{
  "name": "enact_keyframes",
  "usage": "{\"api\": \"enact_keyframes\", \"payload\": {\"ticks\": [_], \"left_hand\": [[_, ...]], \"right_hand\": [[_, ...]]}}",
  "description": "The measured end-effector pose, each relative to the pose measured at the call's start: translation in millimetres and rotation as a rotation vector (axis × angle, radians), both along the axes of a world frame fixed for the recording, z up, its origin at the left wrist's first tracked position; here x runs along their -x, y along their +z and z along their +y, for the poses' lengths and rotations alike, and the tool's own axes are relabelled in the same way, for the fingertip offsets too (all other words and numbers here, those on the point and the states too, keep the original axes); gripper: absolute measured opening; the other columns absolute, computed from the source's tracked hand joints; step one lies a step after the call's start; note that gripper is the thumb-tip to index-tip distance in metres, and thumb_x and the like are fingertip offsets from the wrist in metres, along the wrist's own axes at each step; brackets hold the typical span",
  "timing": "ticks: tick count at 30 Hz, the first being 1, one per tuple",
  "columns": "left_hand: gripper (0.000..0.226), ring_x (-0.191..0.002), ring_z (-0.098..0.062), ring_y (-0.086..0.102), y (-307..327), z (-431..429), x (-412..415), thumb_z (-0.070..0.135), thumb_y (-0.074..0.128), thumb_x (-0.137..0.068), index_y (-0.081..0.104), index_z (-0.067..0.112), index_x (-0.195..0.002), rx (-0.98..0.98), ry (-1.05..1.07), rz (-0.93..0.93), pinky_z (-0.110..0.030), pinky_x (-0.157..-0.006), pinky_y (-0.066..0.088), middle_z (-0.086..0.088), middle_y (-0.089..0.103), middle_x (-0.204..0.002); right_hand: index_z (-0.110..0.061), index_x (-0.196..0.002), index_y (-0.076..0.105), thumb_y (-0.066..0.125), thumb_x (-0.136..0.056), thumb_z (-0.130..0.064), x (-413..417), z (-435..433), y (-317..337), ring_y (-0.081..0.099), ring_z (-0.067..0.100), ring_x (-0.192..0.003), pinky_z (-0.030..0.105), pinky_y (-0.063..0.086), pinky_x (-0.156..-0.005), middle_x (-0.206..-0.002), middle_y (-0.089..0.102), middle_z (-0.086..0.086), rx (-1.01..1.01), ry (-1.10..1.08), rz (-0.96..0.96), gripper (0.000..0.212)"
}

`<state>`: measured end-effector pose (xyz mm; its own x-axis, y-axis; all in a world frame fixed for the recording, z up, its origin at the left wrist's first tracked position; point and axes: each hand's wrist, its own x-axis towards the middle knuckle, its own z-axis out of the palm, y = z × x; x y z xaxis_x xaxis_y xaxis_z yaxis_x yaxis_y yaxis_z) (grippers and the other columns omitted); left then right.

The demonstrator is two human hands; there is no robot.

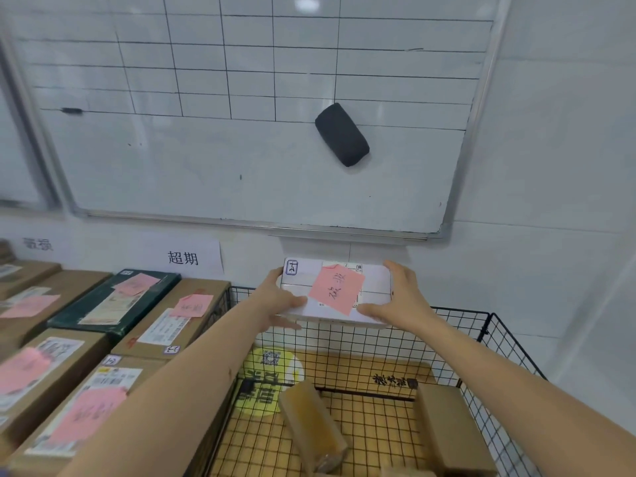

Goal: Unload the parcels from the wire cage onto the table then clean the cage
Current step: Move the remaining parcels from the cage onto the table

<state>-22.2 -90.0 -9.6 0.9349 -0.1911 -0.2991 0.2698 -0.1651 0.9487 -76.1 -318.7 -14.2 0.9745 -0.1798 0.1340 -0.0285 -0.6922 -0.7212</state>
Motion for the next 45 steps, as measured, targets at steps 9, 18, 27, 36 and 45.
{"api": "enact_keyframes", "payload": {"ticks": [9, 18, 27, 36, 45], "left_hand": [[0.053, -0.105, -0.026, 0.061, -2.6, -30.6, -2.3, 0.019, 0.073, -0.081, 0.05, 0.003, -0.127, -0.13, 0.281, -0.164, -0.033, -0.085, 0.05, -0.012, 0.063, -0.115], [0.092, -0.104, -0.029, 0.061, -17.9, -33.8, 17.3, 0.005, 0.07, -0.082, 0.011, 0.038, -0.146, -0.009, -0.046, -0.087, -0.051, -0.08, 0.056, -0.006, 0.056, -0.127], [0.067, -0.1, -0.027, 0.062, 1.7, -6.6, 30.1, 0.024, 0.068, -0.086, 0.036, 0.025, -0.144, -0.251, 0.224, -0.236, -0.041, -0.079, 0.057, -0.008, 0.063, -0.113], [0.081, -0.088, -0.017, 0.061, 38.7, 38.0, 53.7, 0.032, 0.066, -0.087, 0.017, 0.03, -0.151, -0.426, 0.319, -0.308, -0.026, -0.051, 0.054, -0.005, 0.053, -0.137], [0.074, -0.101, -0.025, 0.062, 63.9, 140.4, 59.5, 0.033, 0.064, -0.088, 0.023, 0.027, -0.15, -0.497, 0.311, -0.32, -0.039, -0.07, 0.059, -0.007, 0.051, -0.138]], "right_hand": [[-0.018, -0.125, 0.038, 0.08, -0.061, -0.061, -4.8, 14.5, -10.5, 0.054, 0.02, -0.106, 0.038, 0.053, -0.084, -0.119, 0.047, 0.001, 0.063, -0.106, 0.077, 0.088], [-0.024, -0.139, 0.033, 0.072, -0.063, -0.066, 1.5, 37.7, -24.0, 0.05, 0.015, -0.104, 0.03, 0.049, -0.077, -0.127, 0.043, 0.0, 0.181, 0.09, 0.04, 0.095], [-0.016, -0.15, 0.015, 0.08, -0.058, -0.061, 6.1, 49.9, -10.9, 0.03, 0.02, -0.138, 0.042, 0.029, -0.115, -0.151, 0.032, 0.002, 0.469, 0.276, -0.202, 0.121], [-0.014, -0.152, 0.009, 0.078, -0.068, -0.052, 10.5, 87.1, 15.8, 0.023, 0.019, -0.143, 0.037, 0.023, -0.118, -0.155, 0.025, 0.003, 0.466, 0.436, -0.307, 0.115], [-0.027, -0.147, 0.02, 0.079, -0.063, -0.05, -3.4, 186.4, 25.0, 0.042, 0.011, -0.126, 0.036, 0.044, -0.102, -0.14, 0.043, -0.009, 0.308, 0.584, -0.329, 0.105]]}}
